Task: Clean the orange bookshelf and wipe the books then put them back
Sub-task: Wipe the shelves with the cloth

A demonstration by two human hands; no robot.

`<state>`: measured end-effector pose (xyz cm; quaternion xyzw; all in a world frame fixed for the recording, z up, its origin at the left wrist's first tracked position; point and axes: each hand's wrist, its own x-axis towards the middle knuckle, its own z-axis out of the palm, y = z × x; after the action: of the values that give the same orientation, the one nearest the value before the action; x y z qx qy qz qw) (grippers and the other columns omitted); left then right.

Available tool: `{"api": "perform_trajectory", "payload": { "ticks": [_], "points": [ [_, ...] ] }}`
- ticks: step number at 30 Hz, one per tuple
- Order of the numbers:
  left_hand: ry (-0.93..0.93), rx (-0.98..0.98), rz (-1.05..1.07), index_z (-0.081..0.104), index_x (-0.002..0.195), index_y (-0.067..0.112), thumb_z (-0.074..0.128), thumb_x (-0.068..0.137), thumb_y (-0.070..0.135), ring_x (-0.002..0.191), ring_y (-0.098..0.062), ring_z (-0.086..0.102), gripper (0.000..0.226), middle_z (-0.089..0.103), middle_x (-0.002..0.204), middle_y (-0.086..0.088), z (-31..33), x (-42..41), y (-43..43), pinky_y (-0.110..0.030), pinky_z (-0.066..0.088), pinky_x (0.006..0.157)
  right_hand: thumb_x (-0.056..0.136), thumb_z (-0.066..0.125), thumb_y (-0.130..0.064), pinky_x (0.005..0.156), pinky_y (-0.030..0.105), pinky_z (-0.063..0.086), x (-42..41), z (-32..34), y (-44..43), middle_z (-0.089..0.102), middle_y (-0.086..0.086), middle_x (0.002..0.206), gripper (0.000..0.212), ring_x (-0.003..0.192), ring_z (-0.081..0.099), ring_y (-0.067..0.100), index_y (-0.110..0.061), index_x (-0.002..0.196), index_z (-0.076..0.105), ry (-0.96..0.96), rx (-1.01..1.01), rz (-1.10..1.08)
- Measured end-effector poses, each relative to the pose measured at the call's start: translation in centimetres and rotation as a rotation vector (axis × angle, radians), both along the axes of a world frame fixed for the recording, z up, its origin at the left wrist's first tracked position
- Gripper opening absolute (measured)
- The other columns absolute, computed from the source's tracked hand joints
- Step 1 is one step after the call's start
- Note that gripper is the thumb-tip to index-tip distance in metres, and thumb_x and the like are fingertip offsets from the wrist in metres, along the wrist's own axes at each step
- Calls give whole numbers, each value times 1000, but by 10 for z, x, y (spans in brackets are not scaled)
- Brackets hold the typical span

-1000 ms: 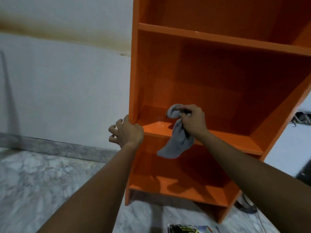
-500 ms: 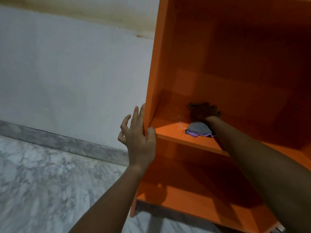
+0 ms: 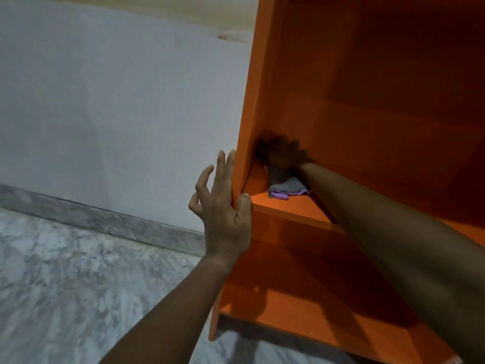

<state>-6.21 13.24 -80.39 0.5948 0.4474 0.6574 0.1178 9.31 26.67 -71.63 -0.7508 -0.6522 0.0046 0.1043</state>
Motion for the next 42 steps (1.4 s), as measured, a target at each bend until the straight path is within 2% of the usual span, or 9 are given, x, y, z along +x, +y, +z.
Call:
{"api": "perform_trajectory", "payload": {
  "ticks": [6,10,16,22,25,29,33,39,42],
  "points": [
    [71,-17,-13,-7,139,76,36,94,38,136,-10,19,73,14,151,18,4,-8,-9,-68,31,109,110,33,-33,118,53,24,2,0,-33,12,4,171,50,153,14,37,-29,159,29,-216,-59,258],
    [181,-147,0,-11,139,72,41,101,37,150,-16,13,74,18,166,6,9,-13,-17,-57,14,119,111,36,-29,118,38,21,-4,-5,-80,33,3,164,43,148,28,27,-26,153,45,-60,42,381],
    [402,-480,-16,20,158,42,34,106,50,154,-27,9,54,25,166,3,36,-31,-32,-60,5,119,100,40,-38,91,38,33,-26,-19,-156,55,-7,119,36,106,47,27,-31,124,65,40,157,529],
    [336,-590,-102,39,152,39,30,106,33,138,-28,38,48,59,136,-8,62,-49,-74,-55,20,113,67,49,0,75,38,35,-45,-28,-211,66,-5,108,46,88,44,26,-25,96,75,-47,232,657],
    [442,-580,-145,36,153,39,37,104,36,128,-33,50,49,64,129,-5,68,-54,-82,-53,27,107,71,45,-5,79,42,40,-42,-33,-230,64,-5,107,42,92,45,25,-26,94,73,30,298,610],
    [501,-585,-175,25,158,36,34,107,36,129,-33,51,52,59,140,-3,72,-55,-85,-54,29,110,96,50,-4,89,28,34,-40,-24,-224,61,2,121,33,104,42,20,-20,115,72,228,599,344],
    [542,-567,-160,16,160,37,37,105,39,132,-30,50,59,58,143,-2,58,-56,-76,-54,30,111,105,47,-26,97,38,36,-61,-31,-195,56,-1,138,32,123,47,27,-24,133,64,83,413,225],
    [667,-254,23,18,160,29,53,92,34,155,-26,9,76,14,170,-2,38,-41,-84,-54,13,118,95,45,-34,80,43,47,-47,-34,-189,67,4,110,36,92,60,31,-20,111,74,-101,454,402],
    [842,-29,100,33,156,22,47,93,52,155,-32,15,70,24,167,-5,28,-27,-79,-56,8,116,98,38,-41,81,45,47,-12,-21,-189,66,6,107,43,94,57,33,-21,112,74,-66,392,247]
  ]
}}
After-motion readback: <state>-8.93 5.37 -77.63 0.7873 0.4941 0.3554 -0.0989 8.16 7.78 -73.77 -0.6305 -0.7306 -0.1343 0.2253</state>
